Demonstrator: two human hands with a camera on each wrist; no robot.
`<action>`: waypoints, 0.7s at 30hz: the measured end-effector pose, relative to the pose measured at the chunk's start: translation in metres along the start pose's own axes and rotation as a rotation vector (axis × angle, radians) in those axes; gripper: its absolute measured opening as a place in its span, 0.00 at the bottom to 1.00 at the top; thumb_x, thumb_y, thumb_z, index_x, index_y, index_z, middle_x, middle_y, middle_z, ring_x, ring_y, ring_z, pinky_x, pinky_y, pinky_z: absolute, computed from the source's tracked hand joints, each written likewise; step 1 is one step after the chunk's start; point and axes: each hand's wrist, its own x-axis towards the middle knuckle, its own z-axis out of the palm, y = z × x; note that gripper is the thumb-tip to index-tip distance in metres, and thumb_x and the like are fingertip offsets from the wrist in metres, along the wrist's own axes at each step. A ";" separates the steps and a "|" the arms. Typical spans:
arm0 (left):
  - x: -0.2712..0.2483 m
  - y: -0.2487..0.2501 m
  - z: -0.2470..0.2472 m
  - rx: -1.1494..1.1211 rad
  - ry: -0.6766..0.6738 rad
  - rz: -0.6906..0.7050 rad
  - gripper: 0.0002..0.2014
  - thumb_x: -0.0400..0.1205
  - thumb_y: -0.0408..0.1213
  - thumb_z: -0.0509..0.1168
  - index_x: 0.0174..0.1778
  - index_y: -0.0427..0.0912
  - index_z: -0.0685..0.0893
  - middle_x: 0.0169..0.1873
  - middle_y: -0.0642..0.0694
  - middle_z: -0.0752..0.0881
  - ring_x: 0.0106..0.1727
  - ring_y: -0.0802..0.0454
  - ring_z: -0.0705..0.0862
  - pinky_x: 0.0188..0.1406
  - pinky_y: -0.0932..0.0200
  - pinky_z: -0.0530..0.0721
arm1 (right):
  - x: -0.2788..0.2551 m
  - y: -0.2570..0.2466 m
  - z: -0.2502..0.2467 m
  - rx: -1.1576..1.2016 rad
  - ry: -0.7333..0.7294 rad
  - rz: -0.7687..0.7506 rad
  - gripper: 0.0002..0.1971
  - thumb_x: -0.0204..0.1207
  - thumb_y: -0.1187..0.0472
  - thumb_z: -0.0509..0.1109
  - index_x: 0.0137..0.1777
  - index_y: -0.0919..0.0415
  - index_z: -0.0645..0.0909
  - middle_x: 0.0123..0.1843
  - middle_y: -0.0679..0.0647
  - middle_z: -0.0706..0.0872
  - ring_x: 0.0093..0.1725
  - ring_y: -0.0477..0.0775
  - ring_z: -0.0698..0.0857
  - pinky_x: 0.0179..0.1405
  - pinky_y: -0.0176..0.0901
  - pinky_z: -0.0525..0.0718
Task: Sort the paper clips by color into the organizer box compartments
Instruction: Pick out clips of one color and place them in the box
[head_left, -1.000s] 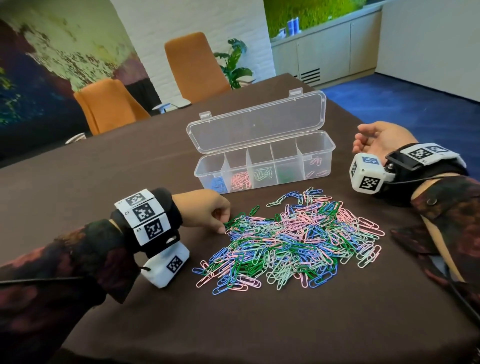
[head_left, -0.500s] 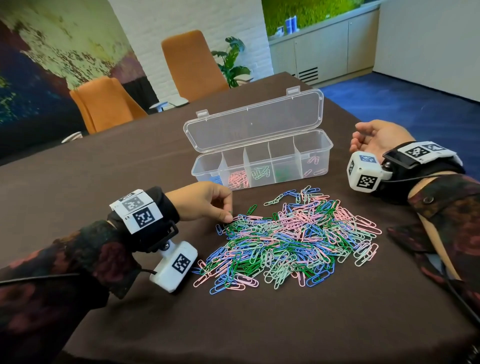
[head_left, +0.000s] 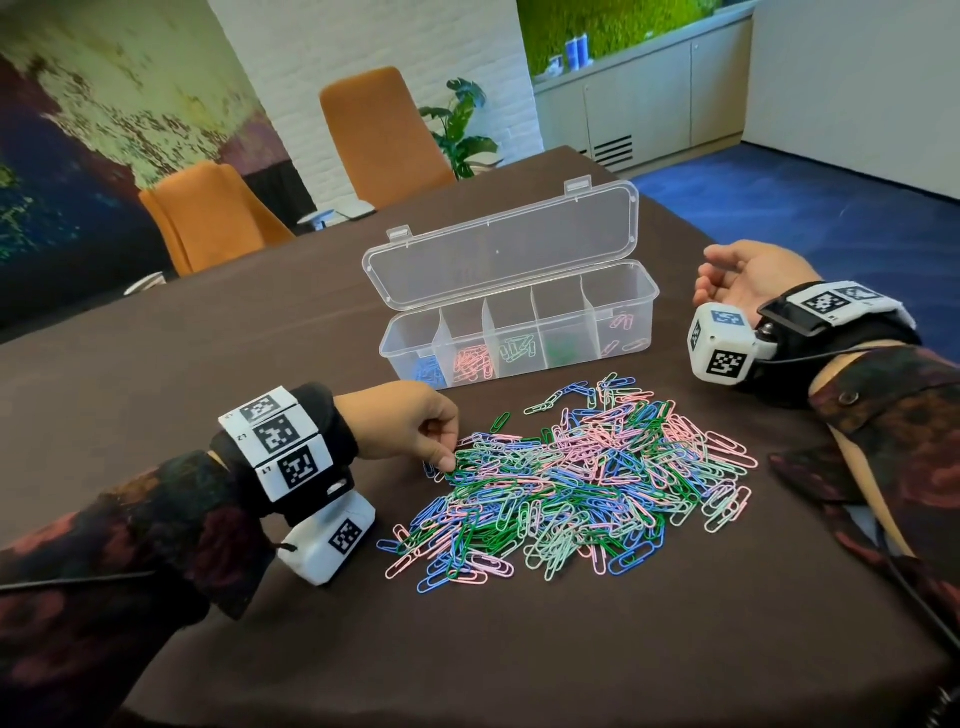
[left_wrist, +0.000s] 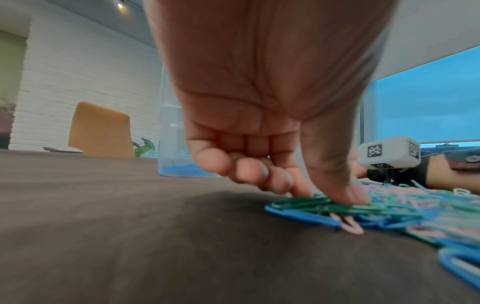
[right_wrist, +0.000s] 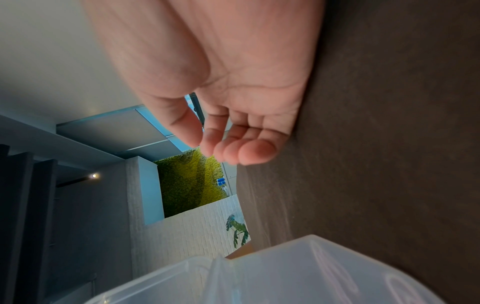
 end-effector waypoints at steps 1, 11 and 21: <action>-0.002 -0.002 0.000 0.003 0.017 -0.001 0.10 0.75 0.43 0.74 0.34 0.54 0.78 0.32 0.54 0.83 0.32 0.64 0.77 0.37 0.67 0.73 | 0.000 0.000 0.000 -0.002 0.002 0.002 0.05 0.80 0.62 0.61 0.46 0.59 0.78 0.38 0.52 0.76 0.32 0.47 0.75 0.24 0.32 0.79; -0.012 -0.005 0.005 -0.044 0.033 0.069 0.14 0.73 0.38 0.76 0.49 0.47 0.79 0.41 0.58 0.78 0.37 0.72 0.75 0.37 0.76 0.71 | 0.000 0.000 0.001 0.000 0.005 0.005 0.05 0.80 0.62 0.60 0.45 0.59 0.78 0.38 0.52 0.76 0.32 0.47 0.75 0.23 0.33 0.78; -0.004 -0.003 0.004 0.069 0.054 0.092 0.08 0.77 0.38 0.72 0.38 0.51 0.79 0.37 0.55 0.81 0.35 0.69 0.77 0.36 0.75 0.70 | 0.003 0.001 0.000 0.000 -0.003 0.009 0.05 0.79 0.63 0.61 0.45 0.60 0.78 0.37 0.52 0.76 0.32 0.47 0.75 0.24 0.32 0.79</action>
